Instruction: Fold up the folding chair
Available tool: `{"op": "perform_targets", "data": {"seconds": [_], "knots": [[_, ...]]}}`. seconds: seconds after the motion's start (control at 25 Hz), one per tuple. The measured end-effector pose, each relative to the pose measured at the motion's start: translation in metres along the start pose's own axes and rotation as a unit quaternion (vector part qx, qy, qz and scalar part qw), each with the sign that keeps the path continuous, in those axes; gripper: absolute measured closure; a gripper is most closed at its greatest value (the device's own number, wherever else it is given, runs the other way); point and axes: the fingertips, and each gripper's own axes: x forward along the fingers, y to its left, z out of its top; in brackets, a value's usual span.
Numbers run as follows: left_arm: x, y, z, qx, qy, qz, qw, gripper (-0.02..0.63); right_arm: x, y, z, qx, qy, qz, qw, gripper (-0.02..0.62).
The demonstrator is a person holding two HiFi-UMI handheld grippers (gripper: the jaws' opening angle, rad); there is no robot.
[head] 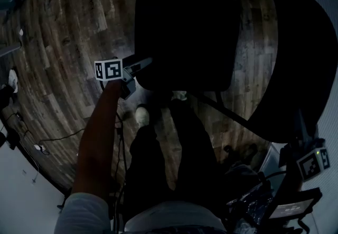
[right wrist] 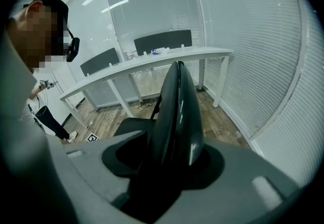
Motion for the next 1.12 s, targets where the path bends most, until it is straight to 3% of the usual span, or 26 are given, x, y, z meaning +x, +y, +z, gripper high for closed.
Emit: {"op": "perform_targets", "data": {"seconds": [0.2, 0.8, 1.12], "knots": [[0.015, -0.007, -0.005, -0.008, 0.020, -0.034, 0.9992, 0.238, -0.003, 0.000, 0.000, -0.005, 0.003, -0.001, 1.000, 0.399], [0.018, -0.012, -0.015, -0.018, 0.037, -0.033, 0.9986, 0.270, 0.001, -0.001, 0.006, 0.014, -0.003, 0.020, 1.000, 0.434], [0.015, -0.050, -0.014, -0.022, 0.041, -0.040, 0.9981, 0.313, -0.021, 0.007, 0.023, 0.023, -0.003, 0.007, 1.000, 0.482]]}}
